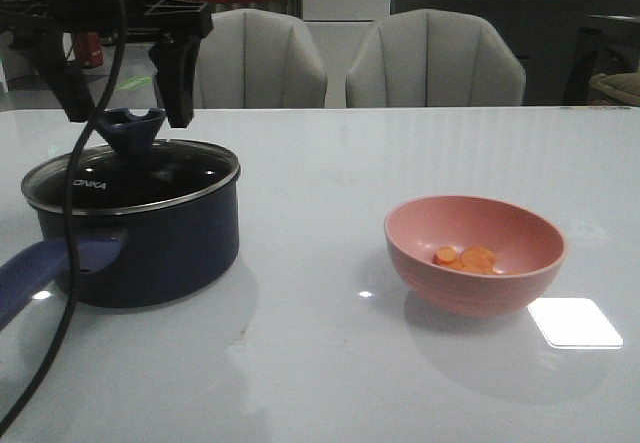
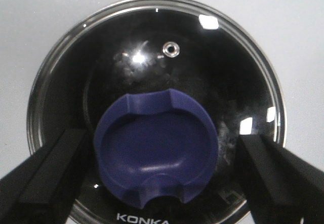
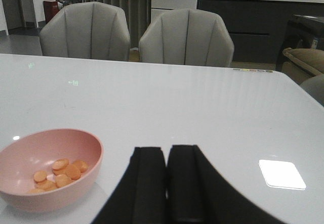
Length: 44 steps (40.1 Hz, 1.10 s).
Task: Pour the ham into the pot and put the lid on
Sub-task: 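Lower the left gripper onto the blue knob of the glass lid and grasp, then lift the glass lid off the pot with the left gripper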
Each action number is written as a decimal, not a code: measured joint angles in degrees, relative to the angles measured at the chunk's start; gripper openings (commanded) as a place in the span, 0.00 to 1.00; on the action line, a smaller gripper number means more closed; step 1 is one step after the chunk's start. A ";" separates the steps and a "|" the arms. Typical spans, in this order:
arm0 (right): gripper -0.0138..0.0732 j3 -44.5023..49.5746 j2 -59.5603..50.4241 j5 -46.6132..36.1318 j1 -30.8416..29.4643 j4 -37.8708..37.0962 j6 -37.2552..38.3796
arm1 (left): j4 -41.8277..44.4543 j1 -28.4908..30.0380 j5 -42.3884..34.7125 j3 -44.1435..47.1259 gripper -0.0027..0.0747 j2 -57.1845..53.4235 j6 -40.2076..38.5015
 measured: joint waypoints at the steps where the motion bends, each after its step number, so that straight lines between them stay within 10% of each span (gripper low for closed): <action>1: 0.32 0.00 0.00 0.00 0.00 0.00 0.00 | 0.00 0.00 0.13 -0.08 0.82 0.30 -0.35; 12: 0.32 0.00 0.00 0.00 0.00 0.00 0.00 | 0.38 0.00 0.80 -0.19 0.76 2.37 -1.05; 26: 0.32 0.00 0.00 0.00 0.00 0.00 0.00 | 1.35 0.00 1.36 -0.82 0.36 2.66 -1.10; 44: 0.32 0.00 0.00 0.00 0.00 0.00 0.00 | 2.45 0.00 4.99 -3.84 0.30 2.74 -1.10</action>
